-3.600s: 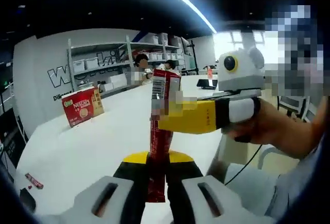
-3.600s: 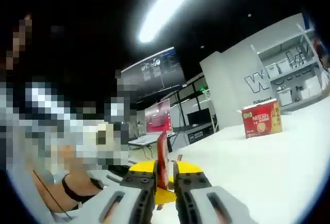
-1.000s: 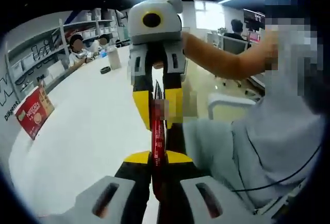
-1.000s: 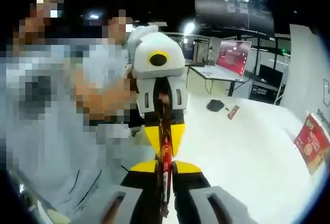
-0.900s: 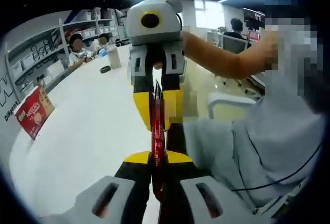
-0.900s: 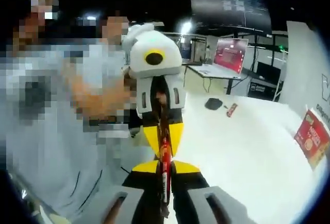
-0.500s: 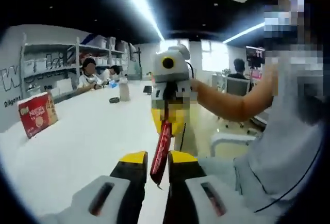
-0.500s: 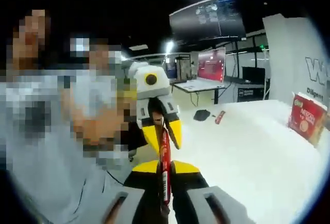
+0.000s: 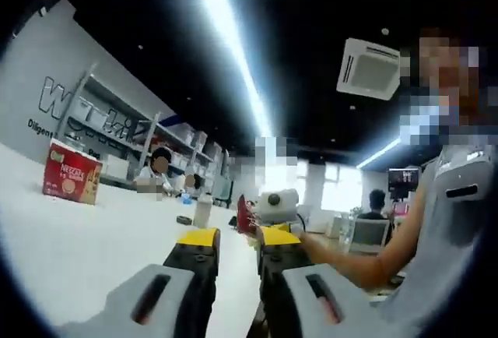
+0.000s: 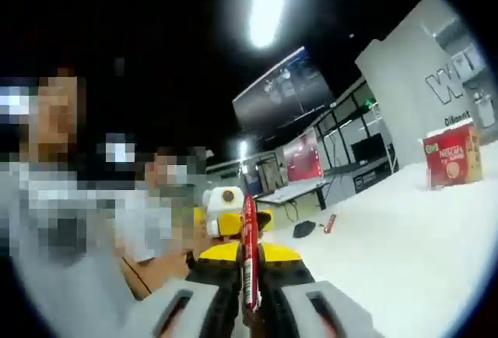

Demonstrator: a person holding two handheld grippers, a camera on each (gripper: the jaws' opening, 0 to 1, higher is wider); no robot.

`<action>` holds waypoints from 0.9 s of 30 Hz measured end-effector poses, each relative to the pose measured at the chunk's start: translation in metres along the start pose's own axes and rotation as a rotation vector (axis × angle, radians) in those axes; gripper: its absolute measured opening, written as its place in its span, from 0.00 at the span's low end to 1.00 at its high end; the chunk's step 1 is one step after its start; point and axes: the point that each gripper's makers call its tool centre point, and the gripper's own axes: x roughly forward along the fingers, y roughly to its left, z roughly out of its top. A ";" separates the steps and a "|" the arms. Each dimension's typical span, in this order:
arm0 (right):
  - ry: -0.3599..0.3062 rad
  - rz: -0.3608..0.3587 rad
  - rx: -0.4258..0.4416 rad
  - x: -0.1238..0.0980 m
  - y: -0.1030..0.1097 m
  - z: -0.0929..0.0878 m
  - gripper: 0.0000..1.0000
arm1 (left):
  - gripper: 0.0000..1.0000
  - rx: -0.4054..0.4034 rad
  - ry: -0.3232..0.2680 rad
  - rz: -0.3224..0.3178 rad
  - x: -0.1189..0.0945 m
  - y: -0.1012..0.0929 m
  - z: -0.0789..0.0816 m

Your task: Tear open the coffee pouch, take out the coffee, and pour the coffee from the pouch into the cup

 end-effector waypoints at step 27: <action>-0.325 0.087 0.138 0.029 0.021 0.010 0.09 | 0.16 -0.054 -0.299 0.003 0.033 -0.021 0.029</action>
